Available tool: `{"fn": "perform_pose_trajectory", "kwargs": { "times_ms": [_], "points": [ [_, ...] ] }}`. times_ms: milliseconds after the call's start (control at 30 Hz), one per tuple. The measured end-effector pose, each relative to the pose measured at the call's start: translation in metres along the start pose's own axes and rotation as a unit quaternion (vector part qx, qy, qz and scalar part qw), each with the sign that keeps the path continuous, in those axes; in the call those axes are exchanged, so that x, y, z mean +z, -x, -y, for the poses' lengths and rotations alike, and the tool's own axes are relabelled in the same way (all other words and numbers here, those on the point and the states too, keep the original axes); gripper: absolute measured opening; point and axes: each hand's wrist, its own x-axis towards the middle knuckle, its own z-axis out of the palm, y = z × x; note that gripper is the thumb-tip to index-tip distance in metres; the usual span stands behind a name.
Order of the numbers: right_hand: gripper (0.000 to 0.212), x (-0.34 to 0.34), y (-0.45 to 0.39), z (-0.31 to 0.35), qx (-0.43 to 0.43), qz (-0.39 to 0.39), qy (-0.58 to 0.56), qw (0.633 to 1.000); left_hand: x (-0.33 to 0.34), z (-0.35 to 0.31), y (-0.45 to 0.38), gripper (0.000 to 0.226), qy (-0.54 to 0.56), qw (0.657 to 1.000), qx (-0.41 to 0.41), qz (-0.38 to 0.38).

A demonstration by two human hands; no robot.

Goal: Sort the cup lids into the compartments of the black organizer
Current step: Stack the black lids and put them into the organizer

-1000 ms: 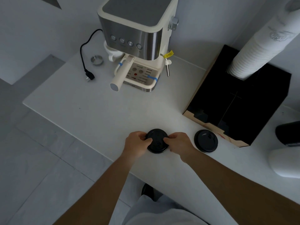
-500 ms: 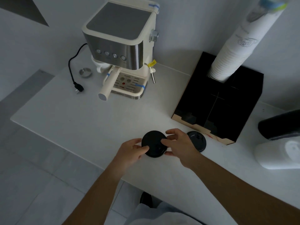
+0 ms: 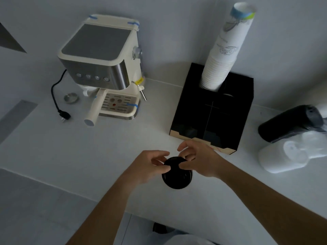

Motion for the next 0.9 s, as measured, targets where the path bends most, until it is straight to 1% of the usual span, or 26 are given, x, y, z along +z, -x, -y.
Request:
{"fn": "perform_pose_trajectory", "kwargs": {
  "times_ms": [67,167,267,333,367,467,533,600,700,900],
  "points": [
    [0.037,-0.011,0.006,-0.004,-0.005,-0.005,-0.007,1.0,0.005,-0.005,-0.005,0.042,-0.011,1.0,0.014,0.019],
    [0.034,-0.02,0.01,-0.012,-0.006,-0.01,-0.026,1.0,0.013,-0.009,-0.01,0.03,0.001,0.999,0.027,0.033],
    [0.028,-0.024,0.017,-0.029,0.013,-0.052,-0.077,0.996,0.021,-0.009,-0.017,0.025,0.05,0.999,0.015,0.016],
    [0.024,-0.023,0.023,-0.045,0.048,-0.089,-0.133,0.986,0.027,-0.009,-0.02,0.021,0.102,0.995,-0.005,-0.008],
    [0.025,-0.021,0.026,-0.053,0.07,-0.094,-0.169,0.979,0.032,-0.008,-0.022,0.02,0.123,0.992,-0.016,-0.021],
    [0.035,-0.008,0.032,-0.072,0.12,-0.076,-0.269,0.953,0.049,-0.004,-0.025,0.02,0.163,0.984,-0.055,-0.038],
    [0.035,0.002,0.032,-0.08,0.137,-0.099,-0.294,0.941,0.062,0.0,-0.027,0.025,0.178,0.98,-0.077,-0.041],
    [0.031,0.009,0.028,-0.087,0.157,-0.148,-0.303,0.928,0.072,0.004,-0.03,0.033,0.179,0.978,-0.094,-0.048],
    [0.026,0.01,0.019,-0.097,0.187,-0.2,-0.309,0.911,0.082,0.006,-0.039,0.034,0.148,0.983,-0.095,-0.059],
    [0.023,-0.002,0.001,-0.106,0.196,-0.226,-0.282,0.912,0.09,0.0,-0.06,0.03,0.063,0.992,-0.074,-0.079]
  ]
}}
